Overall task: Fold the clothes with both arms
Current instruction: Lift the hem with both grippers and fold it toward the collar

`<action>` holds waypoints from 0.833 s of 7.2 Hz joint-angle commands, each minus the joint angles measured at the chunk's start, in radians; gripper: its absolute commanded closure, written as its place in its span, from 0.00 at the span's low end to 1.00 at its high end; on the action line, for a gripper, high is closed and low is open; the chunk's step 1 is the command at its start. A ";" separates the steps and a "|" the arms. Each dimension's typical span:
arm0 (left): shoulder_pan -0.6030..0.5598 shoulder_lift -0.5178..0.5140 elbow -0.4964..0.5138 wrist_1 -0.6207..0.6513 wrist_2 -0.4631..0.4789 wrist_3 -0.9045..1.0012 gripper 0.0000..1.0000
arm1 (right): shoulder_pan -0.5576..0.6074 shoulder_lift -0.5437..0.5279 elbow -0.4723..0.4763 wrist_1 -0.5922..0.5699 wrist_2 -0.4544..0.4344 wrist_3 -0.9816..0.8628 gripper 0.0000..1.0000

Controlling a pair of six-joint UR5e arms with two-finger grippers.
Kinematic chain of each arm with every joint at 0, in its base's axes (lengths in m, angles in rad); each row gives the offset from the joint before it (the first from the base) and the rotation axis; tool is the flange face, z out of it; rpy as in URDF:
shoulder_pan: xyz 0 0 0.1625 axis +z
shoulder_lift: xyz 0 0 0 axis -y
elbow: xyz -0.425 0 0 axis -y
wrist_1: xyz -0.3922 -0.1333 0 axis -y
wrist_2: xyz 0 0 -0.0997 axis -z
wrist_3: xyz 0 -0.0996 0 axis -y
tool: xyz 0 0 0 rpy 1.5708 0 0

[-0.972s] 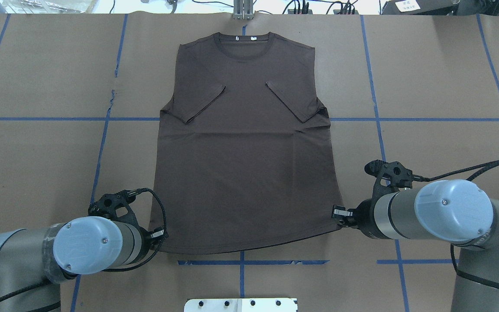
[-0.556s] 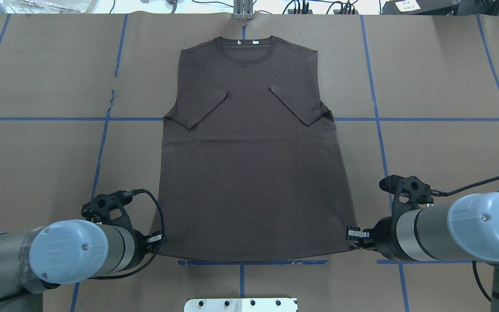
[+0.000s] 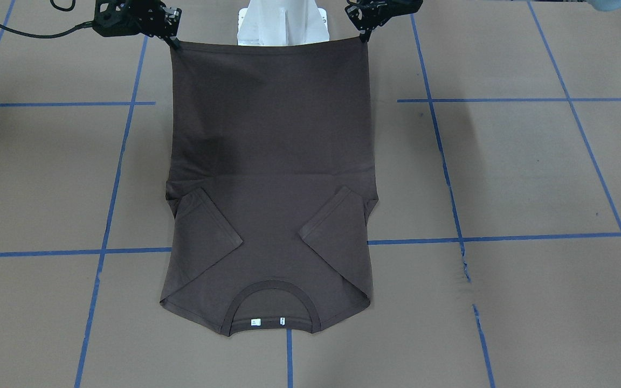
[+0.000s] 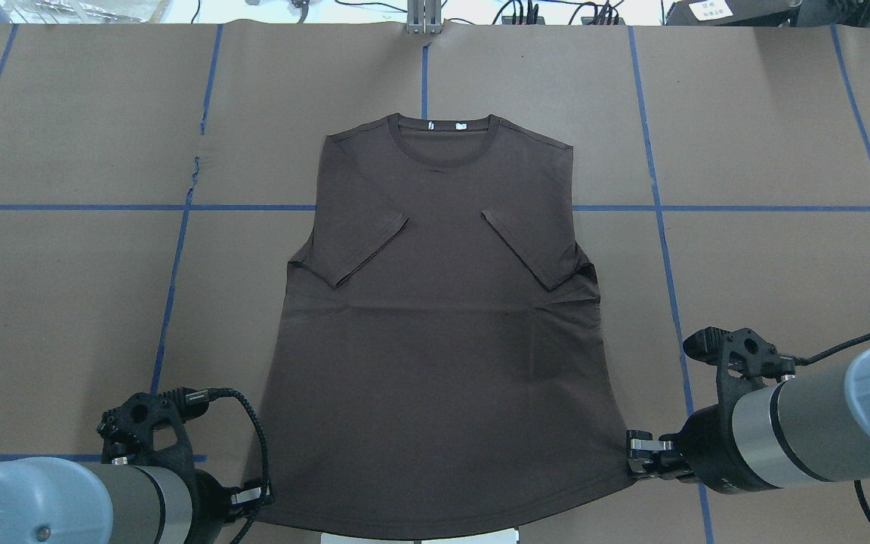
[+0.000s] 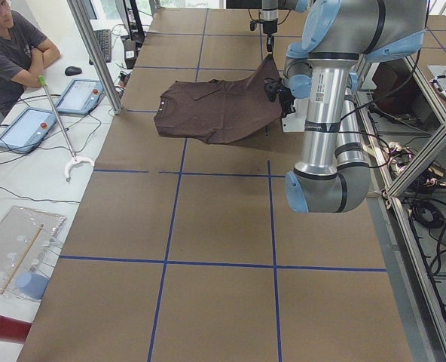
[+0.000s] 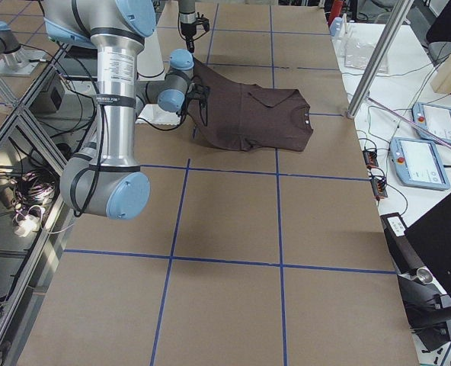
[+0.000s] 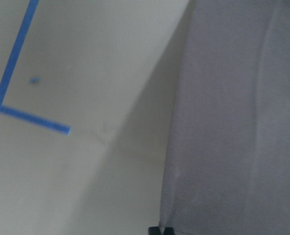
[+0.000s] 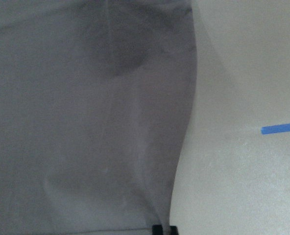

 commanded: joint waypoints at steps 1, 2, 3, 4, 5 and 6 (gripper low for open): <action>-0.011 -0.026 0.003 0.001 0.003 0.064 1.00 | 0.082 0.021 -0.032 0.001 0.002 -0.070 1.00; -0.108 -0.037 0.023 0.001 0.000 0.145 1.00 | 0.156 0.082 -0.093 -0.002 0.010 -0.131 1.00; -0.191 -0.048 0.073 -0.002 0.000 0.188 1.00 | 0.248 0.139 -0.170 -0.002 0.053 -0.191 1.00; -0.289 -0.115 0.144 -0.004 -0.003 0.266 1.00 | 0.333 0.194 -0.231 -0.002 0.115 -0.217 1.00; -0.384 -0.175 0.240 -0.011 -0.044 0.335 1.00 | 0.385 0.233 -0.273 -0.002 0.145 -0.219 1.00; -0.463 -0.215 0.328 -0.072 -0.064 0.389 1.00 | 0.422 0.304 -0.348 -0.005 0.142 -0.233 1.00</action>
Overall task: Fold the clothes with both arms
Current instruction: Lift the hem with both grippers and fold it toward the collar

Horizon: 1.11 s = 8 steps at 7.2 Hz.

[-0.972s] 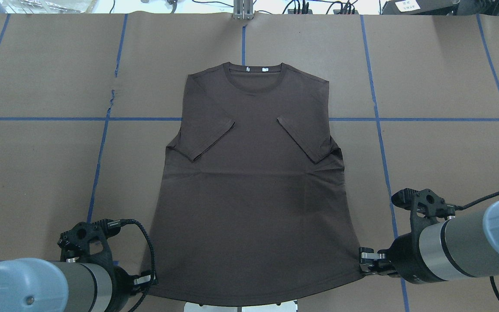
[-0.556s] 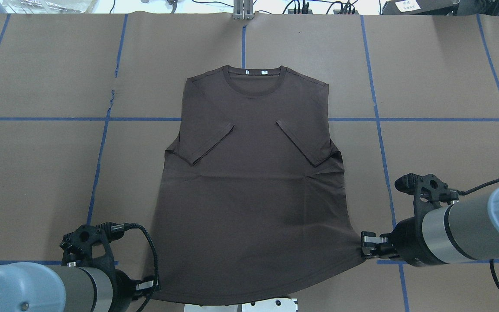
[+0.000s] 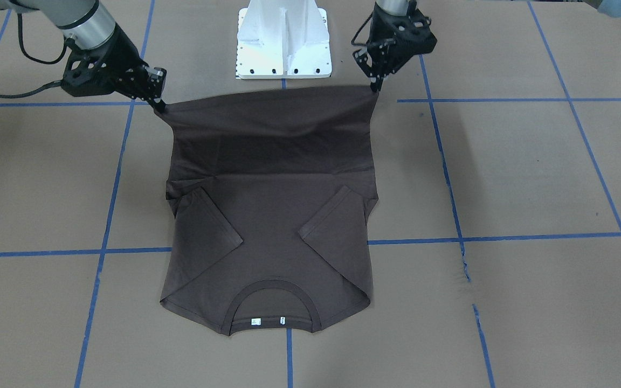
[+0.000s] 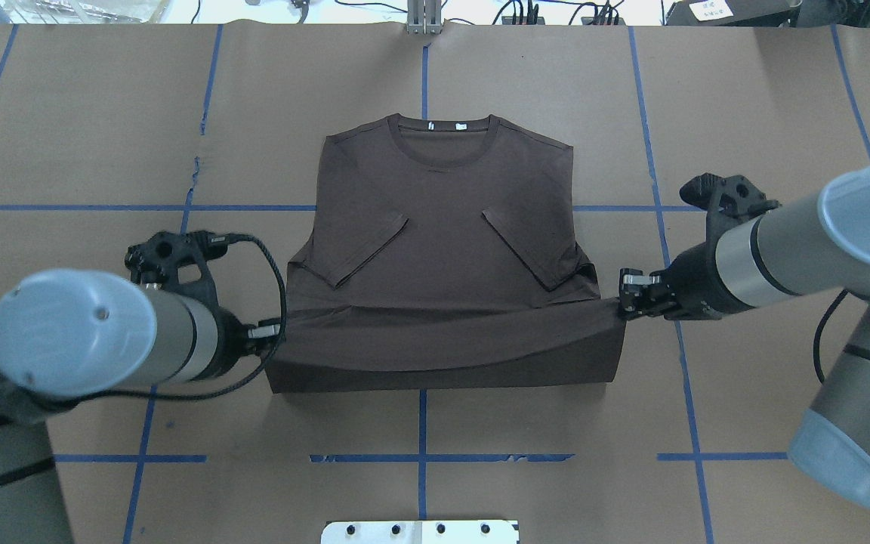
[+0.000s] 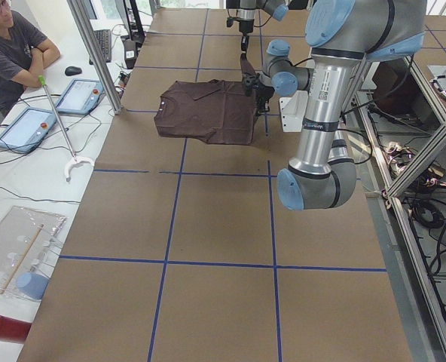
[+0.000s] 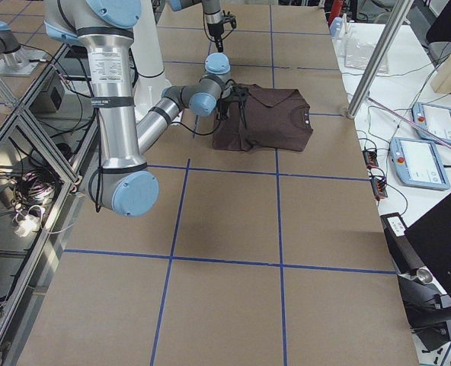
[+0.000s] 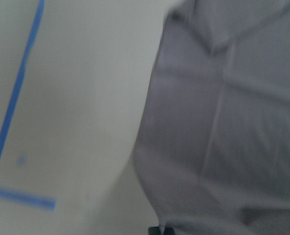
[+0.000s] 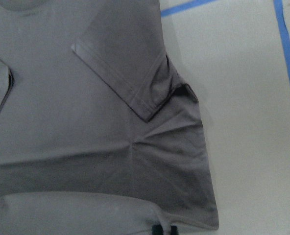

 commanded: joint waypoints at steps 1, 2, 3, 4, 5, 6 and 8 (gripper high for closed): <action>-0.147 -0.060 0.187 -0.143 -0.032 0.094 1.00 | 0.084 0.155 -0.181 0.004 0.016 -0.026 1.00; -0.184 -0.061 0.255 -0.208 -0.037 0.107 1.00 | 0.104 0.218 -0.252 0.001 0.016 -0.030 1.00; -0.218 -0.065 0.311 -0.271 -0.039 0.113 1.00 | 0.126 0.241 -0.295 0.004 0.016 -0.043 1.00; -0.249 -0.078 0.362 -0.323 -0.052 0.114 1.00 | 0.155 0.266 -0.341 0.004 0.017 -0.059 1.00; -0.266 -0.122 0.432 -0.358 -0.068 0.114 1.00 | 0.178 0.296 -0.393 0.005 0.017 -0.096 1.00; -0.269 -0.168 0.508 -0.398 -0.068 0.114 1.00 | 0.189 0.353 -0.473 0.007 0.017 -0.104 1.00; -0.303 -0.242 0.659 -0.478 -0.068 0.116 1.00 | 0.207 0.416 -0.590 0.010 0.019 -0.119 1.00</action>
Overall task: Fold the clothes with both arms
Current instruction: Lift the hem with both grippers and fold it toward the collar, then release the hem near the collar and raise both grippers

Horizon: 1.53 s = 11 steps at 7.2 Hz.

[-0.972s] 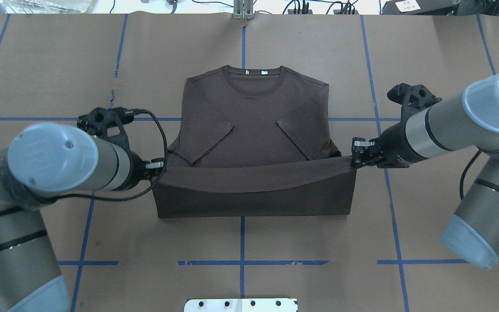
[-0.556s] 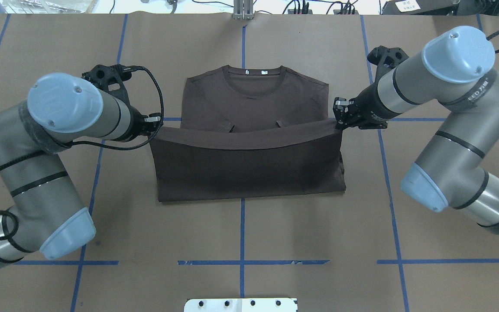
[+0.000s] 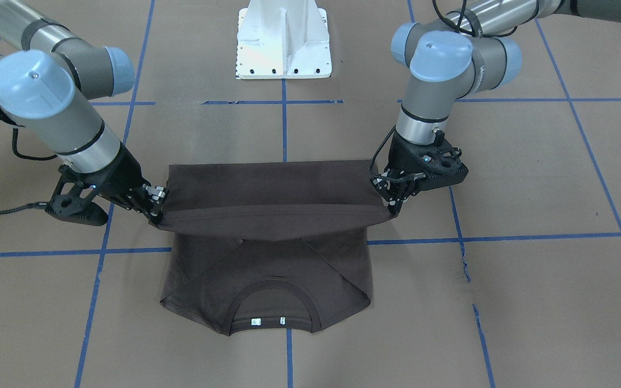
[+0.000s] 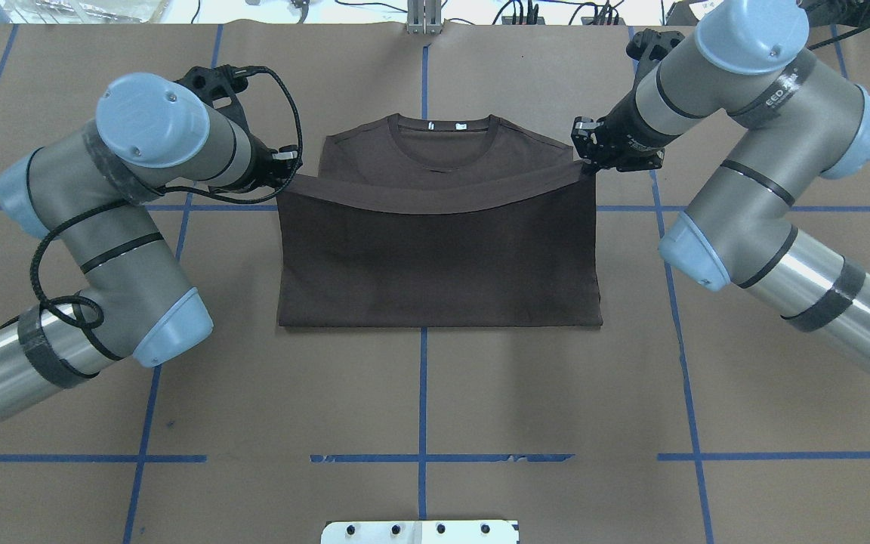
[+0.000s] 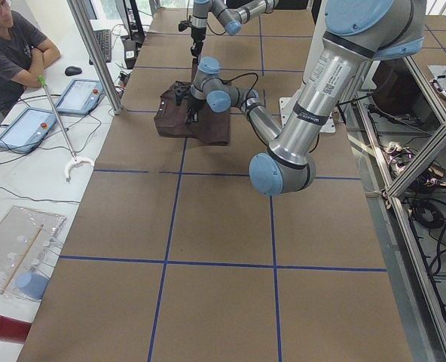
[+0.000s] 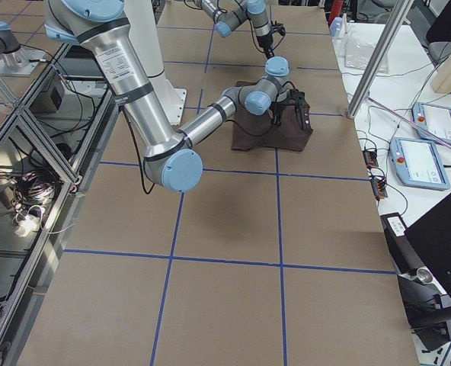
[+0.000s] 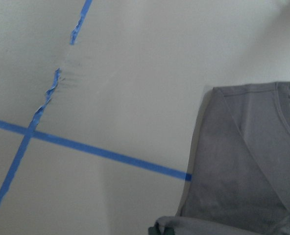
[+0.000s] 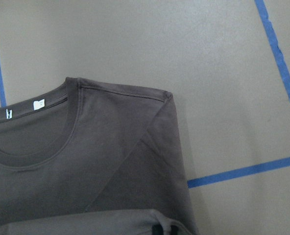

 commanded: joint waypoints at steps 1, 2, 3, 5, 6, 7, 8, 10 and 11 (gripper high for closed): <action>-0.049 -0.082 0.206 -0.130 -0.001 0.025 1.00 | 0.024 0.036 -0.098 0.001 0.000 -0.046 1.00; -0.069 -0.099 0.293 -0.205 -0.001 0.048 1.00 | 0.031 0.063 -0.156 0.001 -0.001 -0.072 1.00; -0.086 -0.131 0.370 -0.247 -0.001 0.069 1.00 | 0.046 0.111 -0.230 0.001 0.000 -0.077 1.00; -0.115 -0.155 0.400 -0.255 -0.001 0.112 1.00 | 0.061 0.194 -0.342 0.003 -0.001 -0.103 1.00; -0.118 -0.175 0.415 -0.255 0.001 0.111 1.00 | 0.063 0.225 -0.379 0.003 -0.004 -0.103 1.00; -0.118 -0.200 0.440 -0.255 0.001 0.102 1.00 | 0.064 0.229 -0.390 0.003 -0.007 -0.106 1.00; -0.117 -0.212 0.458 -0.255 0.001 0.100 1.00 | 0.066 0.235 -0.390 0.003 -0.007 -0.106 1.00; -0.115 -0.218 0.459 -0.253 0.001 0.099 1.00 | 0.064 0.239 -0.373 0.003 -0.003 -0.105 1.00; -0.114 -0.222 0.457 -0.253 0.001 0.100 0.87 | 0.064 0.237 -0.365 0.004 -0.001 -0.103 1.00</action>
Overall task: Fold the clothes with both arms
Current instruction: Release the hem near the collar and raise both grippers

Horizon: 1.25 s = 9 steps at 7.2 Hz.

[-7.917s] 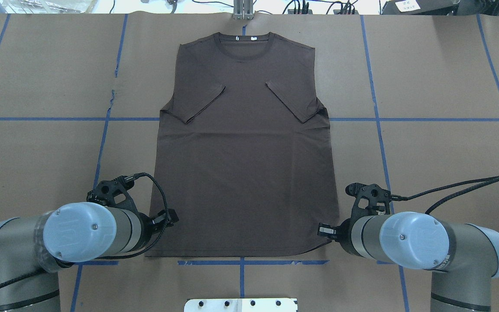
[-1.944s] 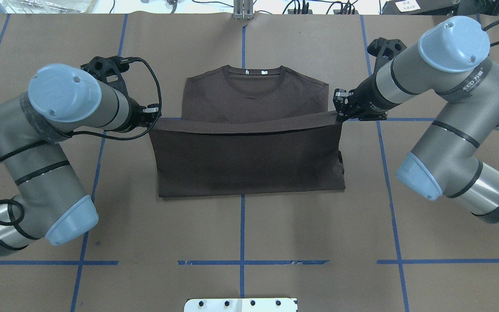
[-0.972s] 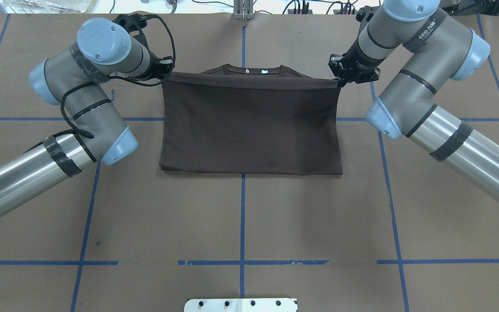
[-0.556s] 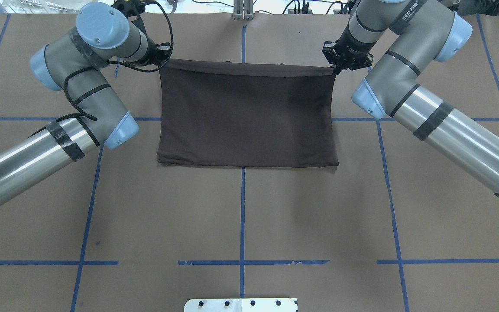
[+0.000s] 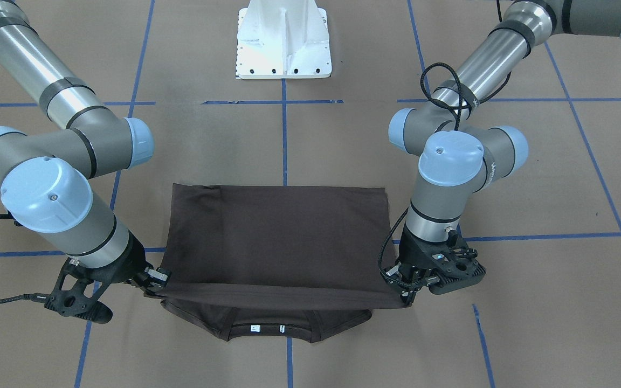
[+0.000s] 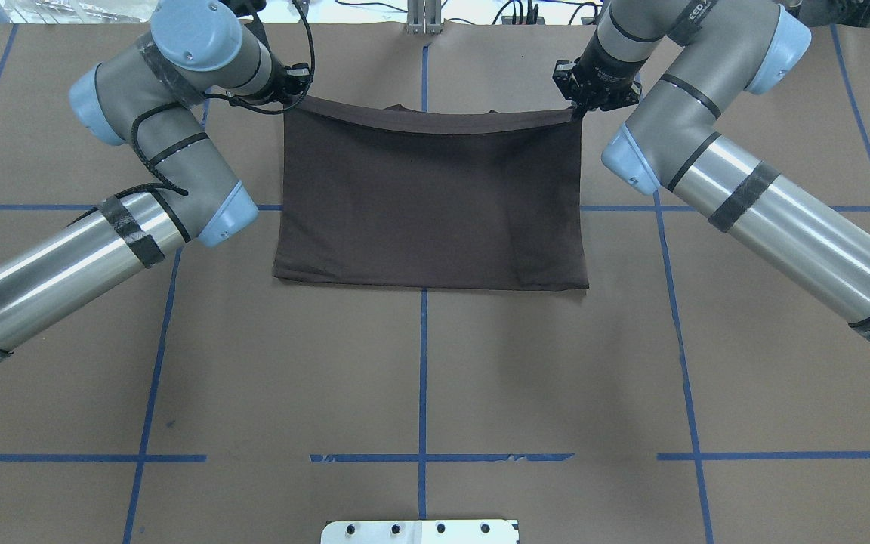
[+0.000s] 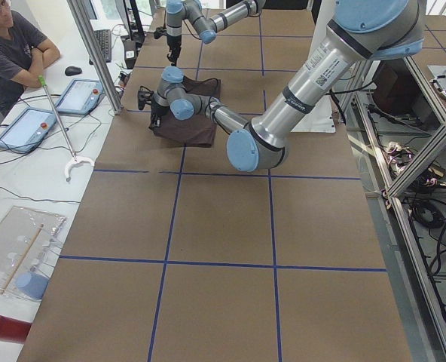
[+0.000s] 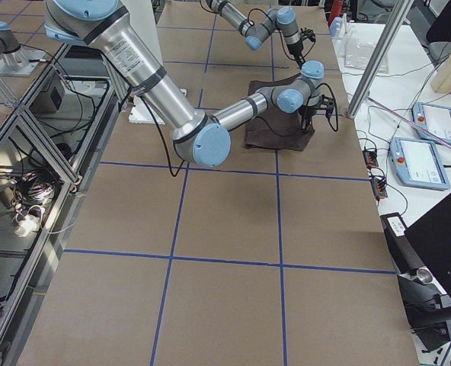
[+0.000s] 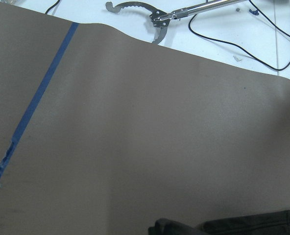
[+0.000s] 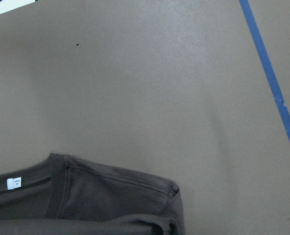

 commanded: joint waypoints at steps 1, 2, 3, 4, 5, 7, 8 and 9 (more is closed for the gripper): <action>0.003 -0.010 0.000 0.001 0.002 0.002 0.62 | -0.001 -0.003 0.017 0.001 0.002 0.002 1.00; 0.003 -0.013 0.000 -0.001 0.003 0.006 0.05 | -0.001 -0.008 0.017 0.001 0.004 -0.006 0.67; 0.003 -0.017 0.002 0.002 0.005 0.007 0.00 | 0.002 -0.011 0.017 0.001 0.004 -0.042 0.01; 0.003 -0.017 0.002 0.002 0.002 0.011 0.00 | 0.004 -0.036 0.032 0.002 0.007 -0.070 0.00; 0.002 -0.017 -0.004 0.011 -0.002 0.011 0.00 | 0.003 -0.107 0.114 -0.001 0.009 -0.072 0.00; 0.000 -0.005 -0.065 0.024 -0.003 0.011 0.00 | -0.061 -0.232 0.272 0.001 0.015 -0.043 0.00; 0.002 0.015 -0.114 0.059 -0.002 0.010 0.00 | -0.126 -0.318 0.364 0.001 0.001 0.032 0.00; 0.002 0.032 -0.165 0.101 0.000 0.014 0.00 | -0.205 -0.365 0.438 0.001 -0.054 0.087 0.00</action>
